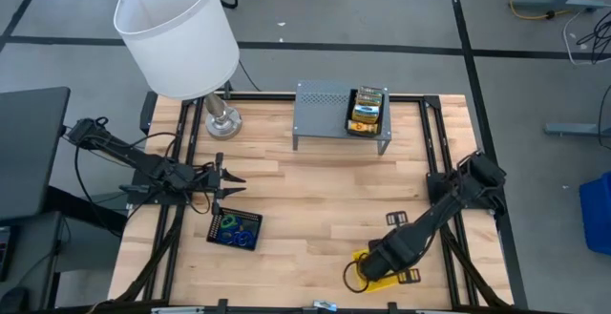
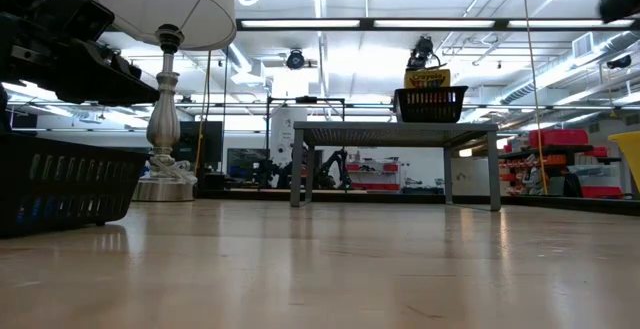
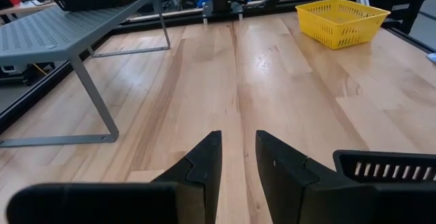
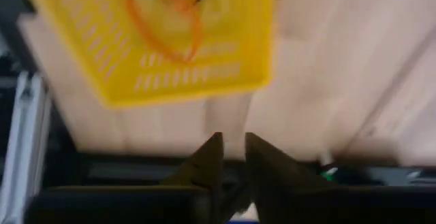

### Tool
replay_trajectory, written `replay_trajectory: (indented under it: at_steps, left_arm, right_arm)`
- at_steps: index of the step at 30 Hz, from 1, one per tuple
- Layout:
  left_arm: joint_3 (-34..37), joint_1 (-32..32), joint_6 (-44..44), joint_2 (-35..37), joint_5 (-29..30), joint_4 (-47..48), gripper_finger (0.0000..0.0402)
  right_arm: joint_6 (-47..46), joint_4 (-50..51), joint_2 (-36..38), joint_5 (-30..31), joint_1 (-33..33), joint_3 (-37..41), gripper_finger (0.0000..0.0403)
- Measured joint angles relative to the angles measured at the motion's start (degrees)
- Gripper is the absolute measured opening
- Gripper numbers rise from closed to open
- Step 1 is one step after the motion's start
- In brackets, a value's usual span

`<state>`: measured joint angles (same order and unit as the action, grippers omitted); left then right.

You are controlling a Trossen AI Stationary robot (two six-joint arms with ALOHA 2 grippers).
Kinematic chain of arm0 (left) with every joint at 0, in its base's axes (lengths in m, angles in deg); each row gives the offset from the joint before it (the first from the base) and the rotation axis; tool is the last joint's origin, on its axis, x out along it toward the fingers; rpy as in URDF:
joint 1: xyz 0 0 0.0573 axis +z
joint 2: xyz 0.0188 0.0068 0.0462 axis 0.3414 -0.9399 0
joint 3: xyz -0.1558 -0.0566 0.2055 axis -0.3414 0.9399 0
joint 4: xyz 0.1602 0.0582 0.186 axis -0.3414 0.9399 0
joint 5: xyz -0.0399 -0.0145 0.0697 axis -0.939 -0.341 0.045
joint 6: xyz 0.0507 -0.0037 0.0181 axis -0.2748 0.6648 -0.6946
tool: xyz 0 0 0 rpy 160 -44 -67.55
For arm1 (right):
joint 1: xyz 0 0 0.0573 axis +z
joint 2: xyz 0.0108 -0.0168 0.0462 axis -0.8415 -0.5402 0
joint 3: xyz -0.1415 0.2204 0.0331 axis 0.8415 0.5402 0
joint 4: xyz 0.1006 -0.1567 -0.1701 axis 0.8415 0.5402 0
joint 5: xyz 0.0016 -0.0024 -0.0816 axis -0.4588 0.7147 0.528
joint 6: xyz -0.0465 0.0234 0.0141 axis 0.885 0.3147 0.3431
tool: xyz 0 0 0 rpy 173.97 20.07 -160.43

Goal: Pick & Place Office Desk Supplies
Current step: Put the yellow bin with rubber bands on the shelf

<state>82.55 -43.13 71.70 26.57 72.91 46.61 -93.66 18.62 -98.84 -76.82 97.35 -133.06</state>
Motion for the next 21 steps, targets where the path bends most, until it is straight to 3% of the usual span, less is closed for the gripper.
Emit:
replay_trajectory:
  at_steps: [4, 13, 18, 21]
  left_arm:
    - [0.0, 0.01, 0.46, 0.0, 0.0, 0.0, 0.0099]
    - [0.0, -0.01, 0.46, 0.0, 0.0, 0.04, 0.0099]
    - [0.0, 0.0, 0.46, 0.01, 0.0, 0.07, 0.0099]
    - [0.0, 0.0, 0.5, 0.0, -0.01, 0.07, 0.0099]
  right_arm:
    - [-0.17, 1.29, 0.02, -5.84, 2.07, 0.22, 0.0012]
    - [-6.91, -5.2, 0.0, -10.05, 5.78, 0.29, 0.0003]
    - [-8.37, -12.33, -1.83, -12.56, 6.67, 4.41, 0.0002]
    - [-7.95, -11.77, -3.67, -12.39, 6.99, 6.37, 0.0001]
